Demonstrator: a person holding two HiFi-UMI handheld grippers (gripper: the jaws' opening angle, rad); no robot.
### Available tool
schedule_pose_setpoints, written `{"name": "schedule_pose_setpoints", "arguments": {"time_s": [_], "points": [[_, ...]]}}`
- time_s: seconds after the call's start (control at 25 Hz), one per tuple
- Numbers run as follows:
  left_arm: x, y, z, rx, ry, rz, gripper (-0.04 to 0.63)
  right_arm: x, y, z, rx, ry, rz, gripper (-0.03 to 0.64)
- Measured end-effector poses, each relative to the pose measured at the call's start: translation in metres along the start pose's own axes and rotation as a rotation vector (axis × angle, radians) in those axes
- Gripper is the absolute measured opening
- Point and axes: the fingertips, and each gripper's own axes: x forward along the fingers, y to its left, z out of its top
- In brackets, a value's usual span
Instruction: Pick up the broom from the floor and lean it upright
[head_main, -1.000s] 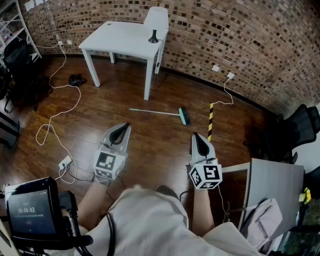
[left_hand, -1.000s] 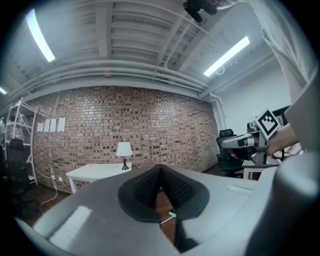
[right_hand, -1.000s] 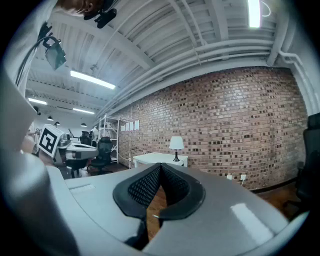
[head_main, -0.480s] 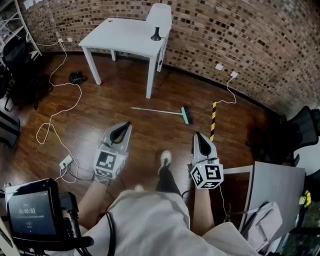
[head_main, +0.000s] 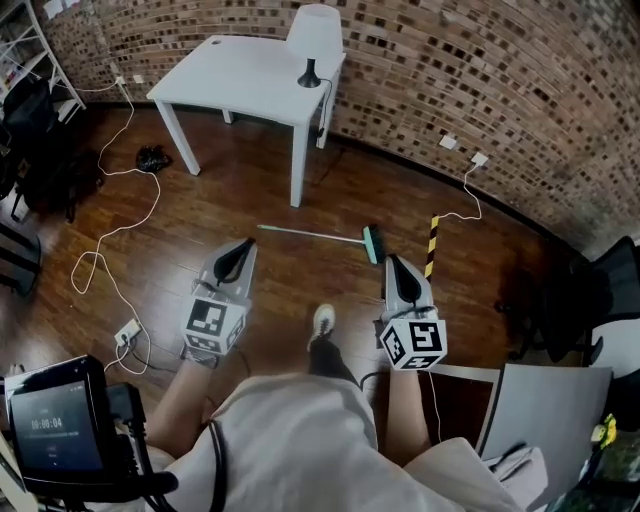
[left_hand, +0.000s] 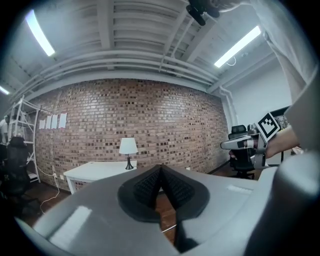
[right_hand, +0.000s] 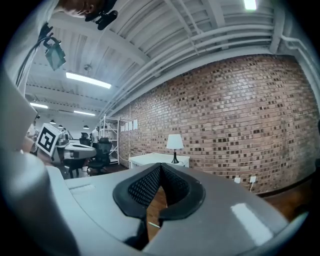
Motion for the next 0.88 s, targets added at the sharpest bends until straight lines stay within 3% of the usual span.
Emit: {"name": "schedule_pose_setpoints", "arguments": {"time_s": [0.44, 0.88], "points": [[0.132, 0.006, 0.015, 0.011, 0.026, 0.065, 0.0, 0.095, -0.112, 0.027, -0.007, 0.005, 0.051, 0.012], [0.193, 0.036, 0.019, 0.017, 0.047, 0.131, 0.0, 0.161, -0.152, 0.033, -0.001, 0.025, 0.092, 0.012]]}}
